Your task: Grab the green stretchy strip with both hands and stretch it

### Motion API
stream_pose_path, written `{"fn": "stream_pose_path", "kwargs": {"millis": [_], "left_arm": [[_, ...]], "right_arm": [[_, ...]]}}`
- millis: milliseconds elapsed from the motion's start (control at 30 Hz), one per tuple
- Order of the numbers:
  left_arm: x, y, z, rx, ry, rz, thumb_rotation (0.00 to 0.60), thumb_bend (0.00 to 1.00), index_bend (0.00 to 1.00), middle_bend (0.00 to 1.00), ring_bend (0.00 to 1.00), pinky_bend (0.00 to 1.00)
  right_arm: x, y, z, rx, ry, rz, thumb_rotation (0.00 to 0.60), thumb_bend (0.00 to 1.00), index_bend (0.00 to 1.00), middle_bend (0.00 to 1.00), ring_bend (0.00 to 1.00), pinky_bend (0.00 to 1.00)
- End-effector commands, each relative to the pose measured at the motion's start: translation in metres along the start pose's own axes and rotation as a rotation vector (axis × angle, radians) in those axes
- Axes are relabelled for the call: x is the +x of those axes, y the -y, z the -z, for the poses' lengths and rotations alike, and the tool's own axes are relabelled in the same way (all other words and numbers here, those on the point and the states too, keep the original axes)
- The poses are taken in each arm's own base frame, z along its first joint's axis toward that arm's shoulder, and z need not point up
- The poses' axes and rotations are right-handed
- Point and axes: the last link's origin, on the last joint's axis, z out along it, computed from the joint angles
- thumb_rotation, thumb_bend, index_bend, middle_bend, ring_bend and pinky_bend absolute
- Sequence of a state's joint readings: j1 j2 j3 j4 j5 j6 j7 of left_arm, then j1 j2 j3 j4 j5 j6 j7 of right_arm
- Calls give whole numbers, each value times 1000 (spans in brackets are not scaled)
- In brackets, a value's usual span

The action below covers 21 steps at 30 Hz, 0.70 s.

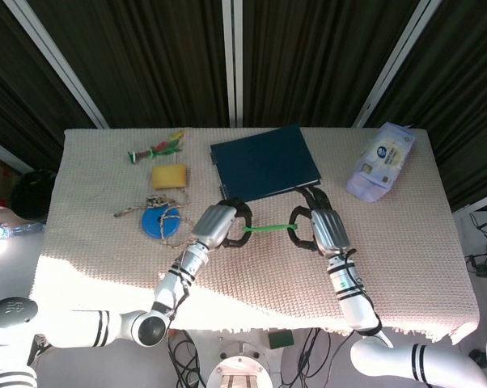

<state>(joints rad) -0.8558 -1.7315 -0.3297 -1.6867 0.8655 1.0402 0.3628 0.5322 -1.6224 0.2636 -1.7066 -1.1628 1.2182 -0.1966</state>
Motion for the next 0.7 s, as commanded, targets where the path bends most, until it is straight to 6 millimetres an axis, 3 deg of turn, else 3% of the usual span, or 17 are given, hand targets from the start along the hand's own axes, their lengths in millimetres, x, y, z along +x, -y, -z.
{"fn": "stream_pose_path", "kwargs": {"millis": [33,700], "left_arm": [[1,2,1,6,0,2,579,418,594,337,198,231],[16,29,13,62,-7,-13,579,418,594,337,198,231]], "right_arm": [[1,-1,0,-2,-3,0,600,426,635,90,0,0],[9,-10,4,-29,-27,4,600,426,635,90,0,0]]}}
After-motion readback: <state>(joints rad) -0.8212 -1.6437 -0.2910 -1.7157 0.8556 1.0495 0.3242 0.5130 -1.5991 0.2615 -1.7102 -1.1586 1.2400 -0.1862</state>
